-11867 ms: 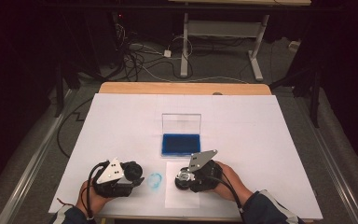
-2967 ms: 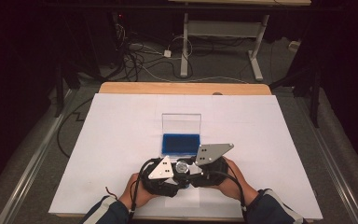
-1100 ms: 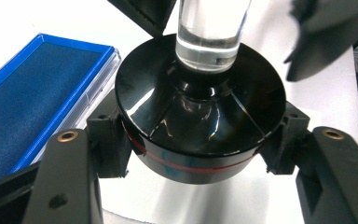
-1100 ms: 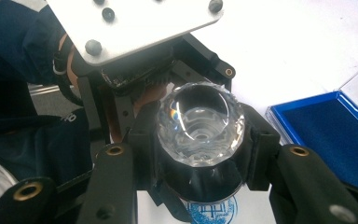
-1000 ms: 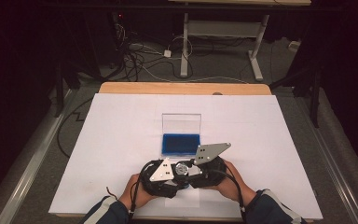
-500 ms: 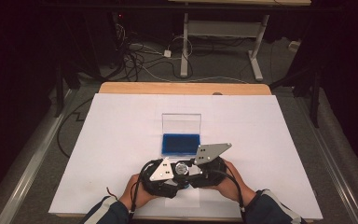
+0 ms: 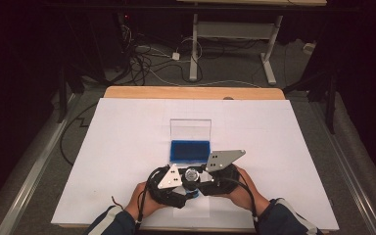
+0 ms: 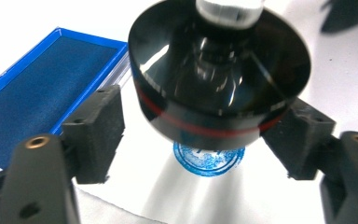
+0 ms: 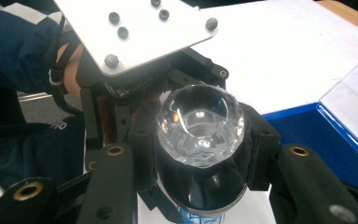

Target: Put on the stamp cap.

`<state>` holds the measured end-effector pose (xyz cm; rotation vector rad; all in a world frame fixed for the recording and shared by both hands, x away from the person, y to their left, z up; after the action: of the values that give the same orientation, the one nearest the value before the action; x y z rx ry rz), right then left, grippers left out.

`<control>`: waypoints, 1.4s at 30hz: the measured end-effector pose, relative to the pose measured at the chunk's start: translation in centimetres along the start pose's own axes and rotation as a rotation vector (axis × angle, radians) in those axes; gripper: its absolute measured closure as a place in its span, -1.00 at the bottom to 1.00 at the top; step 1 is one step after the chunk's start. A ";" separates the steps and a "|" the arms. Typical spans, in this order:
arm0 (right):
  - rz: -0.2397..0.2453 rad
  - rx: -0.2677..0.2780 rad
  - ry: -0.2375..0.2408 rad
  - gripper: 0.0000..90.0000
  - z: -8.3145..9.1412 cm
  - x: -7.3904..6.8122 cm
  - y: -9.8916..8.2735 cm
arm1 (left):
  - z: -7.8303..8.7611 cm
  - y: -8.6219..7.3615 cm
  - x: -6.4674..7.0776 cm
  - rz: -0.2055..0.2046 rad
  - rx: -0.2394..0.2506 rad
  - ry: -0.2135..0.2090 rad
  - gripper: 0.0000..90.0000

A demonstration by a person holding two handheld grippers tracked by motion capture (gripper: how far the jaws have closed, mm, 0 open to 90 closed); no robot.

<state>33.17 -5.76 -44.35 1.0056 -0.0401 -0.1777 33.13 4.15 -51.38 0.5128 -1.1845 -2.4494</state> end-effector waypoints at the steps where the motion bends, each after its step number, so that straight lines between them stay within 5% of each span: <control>1: 0.002 0.000 -0.003 0.26 0.1 0.0 0.0 | 0.0 0.0 0.0 0.000 -0.001 0.004 -0.51; 17: 0.007 0.028 -0.042 0.26 1.6 0.7 0.5 | 1.2 -0.8 -1.5 -0.013 0.004 0.066 -0.63; 35: 0.010 0.030 -0.080 0.26 3.2 1.5 0.5 | 4.9 -2.5 -3.5 -0.008 0.017 0.144 -0.63; 42: 0.000 0.028 -0.094 0.26 3.8 2.0 0.4 | 6.8 -4.0 -4.4 0.027 0.018 0.174 -0.63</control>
<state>34.72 -9.09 -42.05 1.0250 -0.1288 -0.2247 33.03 13.06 -49.90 0.6952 -1.1355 -2.3202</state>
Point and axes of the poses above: each handheld gripper's, and its own axes: z roughly backward along the jaws, y roughly out of its top, x roughly to its right, the point moved 7 cm from there along -z, roughly forward along the jaws, and after that the axes turned 7 degrees about y, right-handed, at the moved point
